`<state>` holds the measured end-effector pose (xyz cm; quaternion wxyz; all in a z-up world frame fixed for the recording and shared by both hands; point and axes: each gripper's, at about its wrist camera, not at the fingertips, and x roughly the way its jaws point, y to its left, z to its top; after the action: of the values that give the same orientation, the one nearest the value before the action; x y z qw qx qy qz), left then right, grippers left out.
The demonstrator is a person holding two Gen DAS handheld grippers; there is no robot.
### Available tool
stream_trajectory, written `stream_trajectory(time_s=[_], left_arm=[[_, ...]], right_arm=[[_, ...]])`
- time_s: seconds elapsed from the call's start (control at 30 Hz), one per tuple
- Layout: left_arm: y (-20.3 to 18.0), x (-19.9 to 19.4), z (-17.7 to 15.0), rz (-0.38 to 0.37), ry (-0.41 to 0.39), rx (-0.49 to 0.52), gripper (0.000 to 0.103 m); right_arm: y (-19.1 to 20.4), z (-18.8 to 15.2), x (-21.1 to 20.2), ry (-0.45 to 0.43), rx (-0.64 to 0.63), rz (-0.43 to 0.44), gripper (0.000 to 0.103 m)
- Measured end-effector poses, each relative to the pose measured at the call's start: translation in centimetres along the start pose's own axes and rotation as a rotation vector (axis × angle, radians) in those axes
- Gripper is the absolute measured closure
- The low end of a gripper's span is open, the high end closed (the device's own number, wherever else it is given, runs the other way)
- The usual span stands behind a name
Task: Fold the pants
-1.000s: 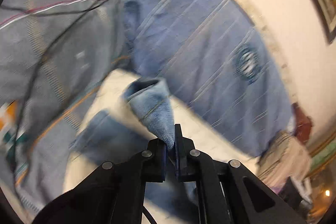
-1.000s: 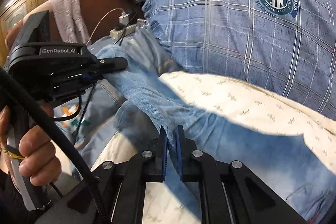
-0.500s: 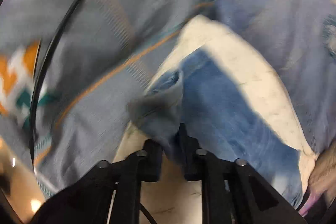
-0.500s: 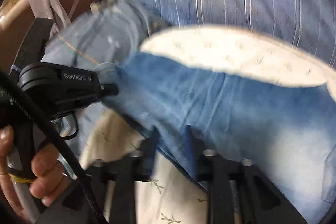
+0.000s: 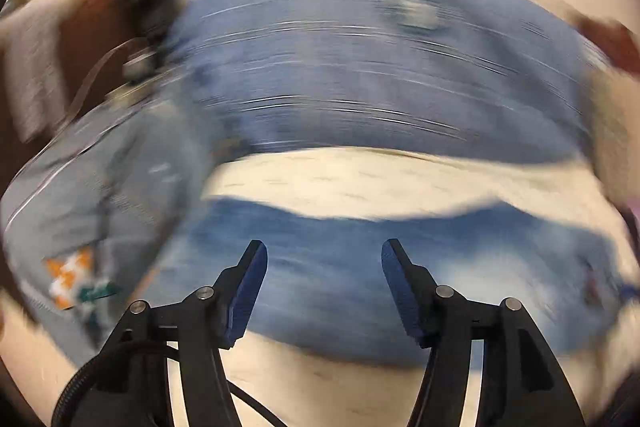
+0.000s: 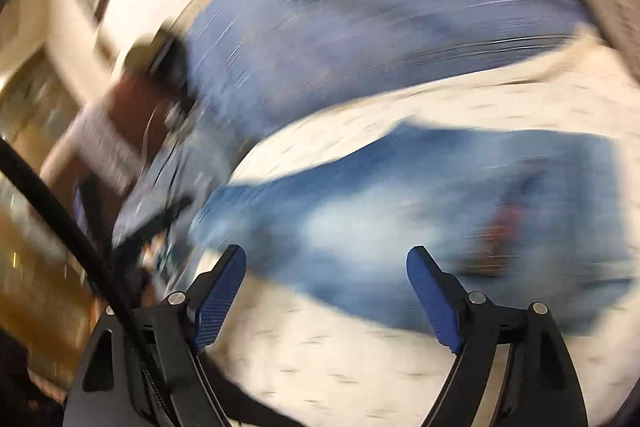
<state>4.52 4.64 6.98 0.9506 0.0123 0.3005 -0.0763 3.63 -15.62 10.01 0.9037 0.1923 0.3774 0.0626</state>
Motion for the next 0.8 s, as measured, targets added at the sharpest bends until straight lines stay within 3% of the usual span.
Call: stream_trajectory(time_s=[0.17, 0.3, 0.6, 0.8], left_arm=[[-11.7, -1.3, -1.5, -0.249, 0.065, 0.17, 0.043], [-18.8, -1.5, -2.3, -0.343, 0.084, 0.324, 0.043], [-24.9, 3.0, -5.2, -0.448, 0.091, 0.656, 0.043], [-28.5, 3.4, -7.8, -0.388, 0.01, 0.877, 0.04]], right_arm=[[-10.2, 1.0, -5.5, -0.104, 0.227, -0.117, 0.02], [-14.9, 0.2, -7.1, -0.137, 0.405, -0.163, 0.02], [-20.2, -1.4, -7.3, -0.096, 0.634, -0.033, 0.019], [-21.6, -2.2, -7.1, -0.085, 0.708, 0.014, 0.019]])
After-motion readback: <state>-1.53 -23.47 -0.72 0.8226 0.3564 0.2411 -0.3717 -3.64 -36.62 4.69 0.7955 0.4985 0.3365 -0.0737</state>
